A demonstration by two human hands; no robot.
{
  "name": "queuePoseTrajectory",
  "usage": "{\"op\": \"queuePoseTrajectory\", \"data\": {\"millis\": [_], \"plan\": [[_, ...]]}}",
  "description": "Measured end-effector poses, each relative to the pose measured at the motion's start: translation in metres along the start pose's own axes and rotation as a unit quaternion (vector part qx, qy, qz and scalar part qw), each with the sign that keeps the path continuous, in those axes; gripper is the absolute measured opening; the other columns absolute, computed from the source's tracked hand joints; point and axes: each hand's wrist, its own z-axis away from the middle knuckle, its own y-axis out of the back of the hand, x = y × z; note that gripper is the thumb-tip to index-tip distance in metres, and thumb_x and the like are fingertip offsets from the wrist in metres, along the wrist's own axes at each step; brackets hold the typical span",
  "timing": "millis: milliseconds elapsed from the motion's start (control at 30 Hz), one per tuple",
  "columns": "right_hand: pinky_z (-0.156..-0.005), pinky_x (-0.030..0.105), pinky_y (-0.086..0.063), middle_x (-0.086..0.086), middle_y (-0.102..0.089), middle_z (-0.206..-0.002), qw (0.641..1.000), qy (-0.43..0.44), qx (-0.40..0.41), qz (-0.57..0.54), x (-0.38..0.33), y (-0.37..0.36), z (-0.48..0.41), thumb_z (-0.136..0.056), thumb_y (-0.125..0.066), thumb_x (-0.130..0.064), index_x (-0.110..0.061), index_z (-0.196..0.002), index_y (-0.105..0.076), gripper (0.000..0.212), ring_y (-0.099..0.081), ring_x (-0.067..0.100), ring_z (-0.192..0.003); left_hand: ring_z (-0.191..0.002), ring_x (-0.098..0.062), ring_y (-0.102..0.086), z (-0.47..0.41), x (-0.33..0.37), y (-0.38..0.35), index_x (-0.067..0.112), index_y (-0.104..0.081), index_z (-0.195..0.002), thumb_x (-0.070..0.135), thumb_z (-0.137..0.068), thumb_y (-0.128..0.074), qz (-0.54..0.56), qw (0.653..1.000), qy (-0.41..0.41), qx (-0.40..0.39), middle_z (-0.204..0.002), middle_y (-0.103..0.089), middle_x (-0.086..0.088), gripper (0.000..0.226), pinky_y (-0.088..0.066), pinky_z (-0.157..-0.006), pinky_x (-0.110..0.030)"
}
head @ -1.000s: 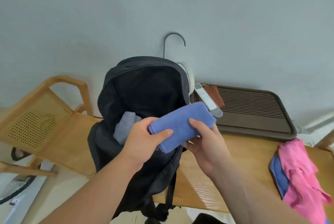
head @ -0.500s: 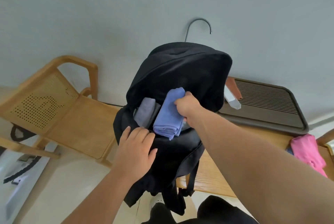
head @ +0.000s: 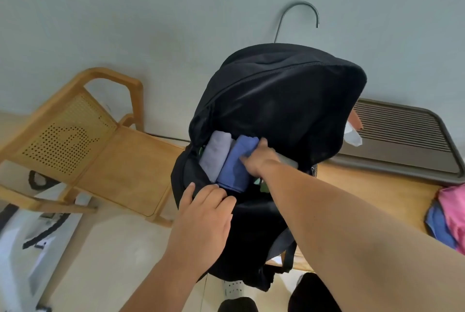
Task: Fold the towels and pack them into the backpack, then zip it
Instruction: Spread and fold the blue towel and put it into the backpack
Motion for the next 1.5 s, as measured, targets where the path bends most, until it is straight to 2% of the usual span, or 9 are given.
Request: {"op": "queuePoseTrajectory", "data": {"millis": [133,200,267,400,633,900,1100,1267,1500], "plan": [[-0.099,0.044,-0.048,0.017,-0.02,-0.15,0.986,0.118,0.088,0.085,0.003,0.011,0.026,-0.092,-0.06,-0.047,-0.024,-0.159,0.003,0.094,-0.048,0.037,-0.124,-0.107,-0.021,-0.062,-0.002,-0.001,-0.002,0.024,-0.069,-0.104,0.02,-0.079,-0.075,-0.006,1.0,-0.008,0.017,-0.103,-0.066,0.004,0.026,-0.044,-0.105,-0.055],[-0.1,0.046,-0.045,0.012,-0.024,-0.144,0.925,0.271,0.148,0.219,0.008,0.014,0.04,-0.091,-0.059,-0.047,-0.028,-0.155,-0.016,0.079,-0.041,0.036,-0.126,-0.106,-0.022,-0.062,-0.004,-0.004,-0.004,0.023,-0.07,-0.104,0.018,-0.078,-0.076,-0.013,1.0,-0.015,0.01,-0.103,-0.066,0.004,0.028,-0.043,-0.104,-0.055],[-0.111,0.048,-0.031,0.012,-0.019,-0.153,0.855,0.366,0.068,0.362,0.012,0.011,0.042,-0.093,-0.055,-0.048,-0.03,-0.153,-0.024,0.07,-0.027,0.037,-0.139,-0.105,-0.024,-0.062,-0.005,-0.005,-0.004,0.023,-0.07,-0.105,0.017,-0.078,-0.077,-0.019,1.0,-0.017,0.005,-0.103,-0.066,0.002,0.029,-0.043,-0.104,-0.054],[-0.118,0.061,0.007,0.008,0.029,-0.163,0.808,0.253,-0.11,0.52,0.014,-0.004,0.019,-0.096,-0.05,-0.054,-0.042,-0.157,0.006,0.084,0.024,0.035,-0.15,-0.105,-0.024,-0.062,-0.007,-0.002,-0.005,0.023,-0.069,-0.107,0.019,-0.08,-0.076,-0.024,0.999,-0.026,0.002,-0.103,-0.066,0.001,0.028,-0.045,-0.102,-0.053],[-0.12,0.061,0.007,0.003,0.035,-0.161,0.779,0.255,-0.146,0.554,0.007,-0.01,-0.004,-0.098,-0.049,-0.051,-0.046,-0.153,0.017,0.087,0.029,0.032,-0.148,-0.111,-0.025,-0.058,-0.004,-0.003,0.0,0.02,-0.064,-0.114,0.028,-0.082,-0.072,-0.022,0.999,-0.023,-0.027,-0.111,-0.065,-0.002,0.034,-0.046,-0.101,-0.053],[-0.121,0.044,-0.023,0.004,-0.019,-0.165,0.89,0.386,-0.073,0.232,0.029,0.037,0.037,-0.101,-0.048,-0.045,-0.029,-0.156,-0.027,0.061,-0.017,0.027,-0.152,-0.099,-0.025,-0.059,-0.034,0.027,0.017,0.016,-0.066,-0.114,0.034,-0.081,-0.068,-0.005,1.0,-0.003,0.012,-0.098,-0.064,0.0,0.037,-0.046,-0.093,-0.047],[-0.082,0.034,-0.045,0.004,-0.065,-0.099,0.863,0.483,0.101,0.113,0.122,0.107,0.069,-0.096,-0.056,-0.025,-0.014,-0.103,-0.068,0.018,-0.057,0.02,-0.095,-0.086,-0.02,-0.056,-0.103,0.102,0.012,0.019,-0.064,-0.096,0.039,-0.083,-0.06,0.083,0.995,-0.062,-0.001,-0.087,-0.06,0.006,0.024,-0.046,-0.075,-0.041],[-0.086,0.035,-0.049,-0.003,-0.063,-0.104,0.916,0.349,0.176,0.086,0.247,0.158,0.056,-0.095,-0.056,-0.032,-0.022,-0.109,-0.069,0.021,-0.057,0.018,-0.101,-0.093,-0.022,-0.056,-0.143,0.193,-0.022,0.018,-0.065,-0.102,0.041,-0.083,-0.057,0.108,0.987,-0.096,-0.069,-0.097,-0.062,0.003,0.03,-0.048,-0.08,-0.044],[-0.107,0.049,-0.04,0.004,-0.047,-0.14,0.987,0.061,0.109,0.104,0.427,0.202,0.016,-0.089,-0.057,-0.055,-0.033,-0.133,-0.056,0.049,-0.042,0.033,-0.13,-0.118,-0.019,-0.049,-0.182,0.31,-0.087,0.023,-0.055,-0.129,0.048,-0.093,-0.057,0.085,0.972,-0.076,-0.206,-0.126,-0.054,0.005,0.045,-0.044,-0.099,-0.04]]}}
